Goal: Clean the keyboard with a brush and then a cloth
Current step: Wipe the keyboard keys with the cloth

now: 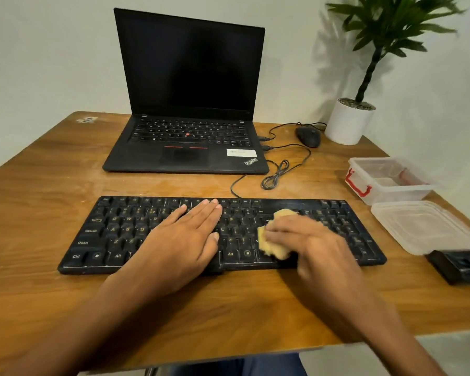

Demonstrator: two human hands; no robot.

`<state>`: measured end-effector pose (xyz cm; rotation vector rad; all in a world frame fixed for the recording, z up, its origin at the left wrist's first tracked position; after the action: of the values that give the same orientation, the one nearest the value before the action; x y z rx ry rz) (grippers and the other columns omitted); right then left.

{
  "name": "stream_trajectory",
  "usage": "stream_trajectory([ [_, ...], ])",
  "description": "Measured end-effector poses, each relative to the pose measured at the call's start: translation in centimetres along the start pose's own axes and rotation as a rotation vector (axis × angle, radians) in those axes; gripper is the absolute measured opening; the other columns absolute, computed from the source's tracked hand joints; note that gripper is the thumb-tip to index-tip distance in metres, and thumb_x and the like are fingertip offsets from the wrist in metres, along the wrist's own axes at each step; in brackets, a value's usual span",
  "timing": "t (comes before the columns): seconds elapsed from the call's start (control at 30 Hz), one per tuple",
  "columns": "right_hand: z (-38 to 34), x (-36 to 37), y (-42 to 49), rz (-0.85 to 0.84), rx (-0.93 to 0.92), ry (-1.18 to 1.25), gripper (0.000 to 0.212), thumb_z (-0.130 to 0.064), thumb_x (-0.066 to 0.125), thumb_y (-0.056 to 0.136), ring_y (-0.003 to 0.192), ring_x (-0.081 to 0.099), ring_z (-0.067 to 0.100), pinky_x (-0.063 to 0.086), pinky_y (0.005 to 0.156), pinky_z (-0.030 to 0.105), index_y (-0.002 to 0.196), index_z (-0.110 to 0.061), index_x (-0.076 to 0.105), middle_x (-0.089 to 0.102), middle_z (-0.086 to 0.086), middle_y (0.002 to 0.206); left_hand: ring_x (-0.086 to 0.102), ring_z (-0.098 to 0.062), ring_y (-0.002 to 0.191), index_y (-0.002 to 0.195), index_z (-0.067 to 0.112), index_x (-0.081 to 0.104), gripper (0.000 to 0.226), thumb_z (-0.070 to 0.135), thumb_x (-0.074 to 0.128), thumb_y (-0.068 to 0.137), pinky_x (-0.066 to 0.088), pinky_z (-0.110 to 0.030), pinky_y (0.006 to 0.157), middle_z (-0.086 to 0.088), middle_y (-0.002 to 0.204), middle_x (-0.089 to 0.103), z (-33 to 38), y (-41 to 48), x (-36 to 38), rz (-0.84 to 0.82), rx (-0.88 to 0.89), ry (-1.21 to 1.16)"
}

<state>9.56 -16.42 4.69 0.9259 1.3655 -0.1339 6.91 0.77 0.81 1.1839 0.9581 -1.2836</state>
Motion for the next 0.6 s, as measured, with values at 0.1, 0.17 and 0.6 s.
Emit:
stream_trajectory([
  [0.1,-1.5,0.7,-1.4,-0.032,-0.063,0.069,0.053,0.012,0.077,0.051,0.094,0.067,0.012,0.045,0.092,0.027,0.095,-0.017,0.073,0.072,-0.003,0.099,-0.016,0.005,0.133,0.146,0.025,-0.007,0.079,0.051,-0.016,0.072,-0.013,-0.021,0.109,0.012,0.154,-0.008,0.0,-0.1,0.0,0.003,-0.006,0.012],
  [0.17,0.9,0.5,-1.8,-0.030,0.003,0.068,0.056,0.016,0.079,0.049,0.094,0.068,0.013,0.050,0.088,0.034,0.095,-0.016,0.073,0.072,-0.001,0.100,-0.016,0.005,0.134,0.145,0.026,-0.008,0.078,0.051,-0.017,0.072,-0.013,-0.021,0.109,0.012,0.154,-0.008,-0.1,0.0,0.0,0.001,-0.007,0.021],
  [0.6,-5.7,0.9,-2.7,-0.214,-0.107,0.364,0.052,0.015,0.061,0.063,0.093,0.065,0.010,0.057,0.078,0.031,0.098,-0.022,0.071,0.071,-0.010,0.099,-0.015,0.005,0.134,0.146,0.026,-0.007,0.080,0.051,-0.017,0.071,-0.012,-0.022,0.110,0.012,0.154,-0.007,0.0,0.0,0.2,0.004,-0.014,0.041],
])
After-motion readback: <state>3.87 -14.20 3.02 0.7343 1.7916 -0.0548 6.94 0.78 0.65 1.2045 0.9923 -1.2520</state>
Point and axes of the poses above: each hand's wrist, its own y-axis towards the middle knuckle, its own x-axis out of the palm, z = x × y, the point moved 6 cm from there along y, towards the middle knuckle
